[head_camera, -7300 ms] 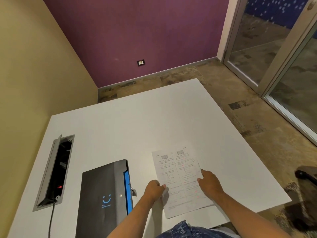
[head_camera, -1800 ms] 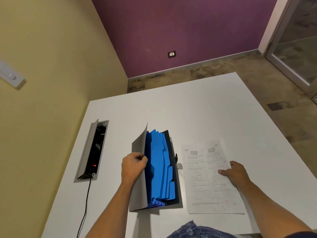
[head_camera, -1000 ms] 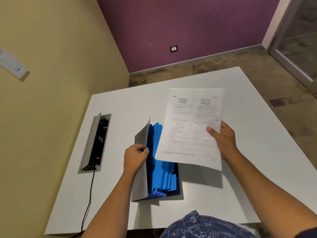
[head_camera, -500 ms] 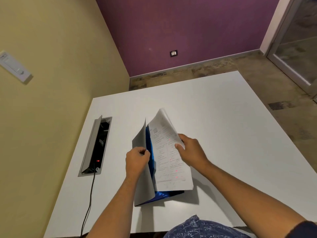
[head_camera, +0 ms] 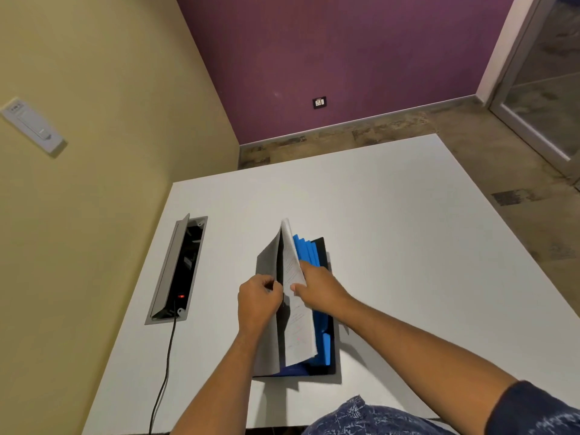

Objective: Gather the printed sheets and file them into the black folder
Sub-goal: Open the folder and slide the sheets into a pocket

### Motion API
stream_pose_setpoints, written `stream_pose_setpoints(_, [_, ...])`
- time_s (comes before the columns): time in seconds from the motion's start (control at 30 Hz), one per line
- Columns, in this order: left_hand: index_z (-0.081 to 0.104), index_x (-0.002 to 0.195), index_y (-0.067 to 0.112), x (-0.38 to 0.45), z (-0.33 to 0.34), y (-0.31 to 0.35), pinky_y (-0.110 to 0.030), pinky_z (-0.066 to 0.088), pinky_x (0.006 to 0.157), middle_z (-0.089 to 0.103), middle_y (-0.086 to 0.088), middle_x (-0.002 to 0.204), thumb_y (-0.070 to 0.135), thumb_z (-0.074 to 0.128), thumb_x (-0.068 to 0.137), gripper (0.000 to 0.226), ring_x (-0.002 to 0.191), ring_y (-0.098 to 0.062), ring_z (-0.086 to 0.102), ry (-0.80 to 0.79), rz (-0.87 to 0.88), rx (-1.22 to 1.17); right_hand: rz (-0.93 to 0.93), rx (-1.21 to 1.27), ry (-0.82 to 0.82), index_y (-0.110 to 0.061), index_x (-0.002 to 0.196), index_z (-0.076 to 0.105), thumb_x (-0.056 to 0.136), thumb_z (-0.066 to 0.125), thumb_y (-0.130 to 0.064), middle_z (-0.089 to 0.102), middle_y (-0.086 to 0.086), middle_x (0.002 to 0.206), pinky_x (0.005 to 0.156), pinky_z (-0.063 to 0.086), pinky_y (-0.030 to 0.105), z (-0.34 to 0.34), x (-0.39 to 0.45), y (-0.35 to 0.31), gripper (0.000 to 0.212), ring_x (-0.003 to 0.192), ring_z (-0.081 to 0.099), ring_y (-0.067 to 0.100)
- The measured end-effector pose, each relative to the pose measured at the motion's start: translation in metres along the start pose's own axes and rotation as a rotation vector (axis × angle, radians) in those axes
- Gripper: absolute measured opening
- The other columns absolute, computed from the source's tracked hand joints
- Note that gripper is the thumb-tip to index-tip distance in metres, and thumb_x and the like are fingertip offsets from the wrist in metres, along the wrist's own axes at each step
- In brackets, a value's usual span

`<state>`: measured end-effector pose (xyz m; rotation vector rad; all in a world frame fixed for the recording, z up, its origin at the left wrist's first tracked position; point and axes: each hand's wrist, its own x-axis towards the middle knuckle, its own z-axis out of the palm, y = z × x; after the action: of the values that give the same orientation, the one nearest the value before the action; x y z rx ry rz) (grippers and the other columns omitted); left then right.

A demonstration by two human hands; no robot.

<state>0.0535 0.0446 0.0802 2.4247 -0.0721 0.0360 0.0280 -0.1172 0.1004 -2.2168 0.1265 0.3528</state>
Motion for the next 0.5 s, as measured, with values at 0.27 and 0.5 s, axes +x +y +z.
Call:
stream_pose_setpoints(0.27, [0.074,0.071,0.014,0.001,0.008,0.016,-0.001,0.044,0.049,0.068,0.003,0.062,0.016,0.067,0.083,0.014,0.055,-0.004,0.060,0.031,0.007,-0.063,-0.144,-0.426,0.090,-0.021,0.164,0.019,0.104,0.051,-0.042,0.060,0.007,0.139,0.109,0.045,0.041,0.022,-0.003,0.037,0.071,0.126,0.054,0.024])
stream_pose_setpoints(0.5, [0.071,0.069,0.024,-0.004,0.025,0.019,-0.001,0.042,0.045,0.064,0.012,0.061,0.028,0.068,0.085,0.016,0.058,-0.009,0.065,-0.067,-0.045,-0.093,0.103,-0.322,0.513,-0.023,0.161,0.025,0.087,0.071,-0.055,0.023,0.006,0.169,0.123,0.028,0.047,0.002,-0.022,0.102,0.093,0.153,0.029,0.028])
